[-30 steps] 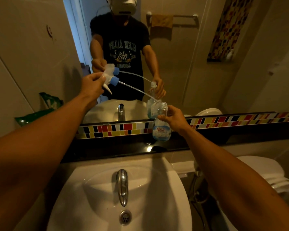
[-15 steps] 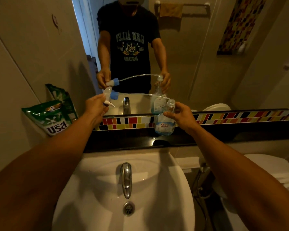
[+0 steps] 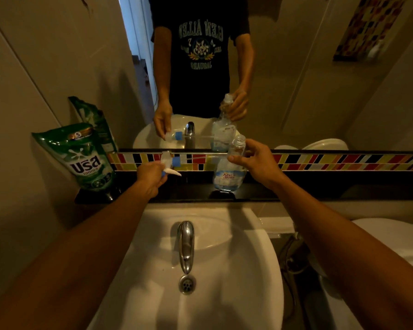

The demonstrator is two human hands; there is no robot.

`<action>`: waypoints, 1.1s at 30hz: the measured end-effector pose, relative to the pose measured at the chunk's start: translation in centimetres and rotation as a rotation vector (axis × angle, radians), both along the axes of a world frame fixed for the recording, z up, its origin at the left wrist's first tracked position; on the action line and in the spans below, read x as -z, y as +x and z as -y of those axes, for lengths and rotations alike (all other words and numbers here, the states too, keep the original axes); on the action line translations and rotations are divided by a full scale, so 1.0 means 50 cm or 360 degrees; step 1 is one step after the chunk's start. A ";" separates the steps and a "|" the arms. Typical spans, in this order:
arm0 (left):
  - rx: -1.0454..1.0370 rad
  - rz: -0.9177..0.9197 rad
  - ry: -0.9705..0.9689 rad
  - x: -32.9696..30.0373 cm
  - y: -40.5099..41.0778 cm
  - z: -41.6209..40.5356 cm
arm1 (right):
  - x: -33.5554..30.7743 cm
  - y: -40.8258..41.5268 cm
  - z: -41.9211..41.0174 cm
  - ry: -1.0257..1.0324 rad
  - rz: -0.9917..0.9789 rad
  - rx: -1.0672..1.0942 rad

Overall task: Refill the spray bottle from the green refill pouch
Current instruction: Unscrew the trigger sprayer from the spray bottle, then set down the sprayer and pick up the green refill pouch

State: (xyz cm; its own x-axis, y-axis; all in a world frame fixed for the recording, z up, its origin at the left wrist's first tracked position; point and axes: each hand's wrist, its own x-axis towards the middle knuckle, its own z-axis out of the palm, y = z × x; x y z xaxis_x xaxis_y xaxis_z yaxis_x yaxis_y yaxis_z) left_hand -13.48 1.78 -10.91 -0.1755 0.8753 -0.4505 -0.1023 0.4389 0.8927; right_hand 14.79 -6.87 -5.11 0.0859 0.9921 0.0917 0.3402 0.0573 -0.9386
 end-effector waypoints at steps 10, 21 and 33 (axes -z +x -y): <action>0.0194 -0.0366 -0.0105 0.102 0.006 -0.016 | 0.044 -0.092 -0.079 -0.0069 0.0046 -0.0161; 0.0257 -0.0756 0.0072 0.163 0.010 -0.007 | 0.086 -0.113 -0.107 -0.0091 0.0264 -0.0146; 0.0287 -0.1041 0.0320 0.142 0.005 0.016 | 0.152 -0.135 -0.027 0.0373 0.0398 0.0435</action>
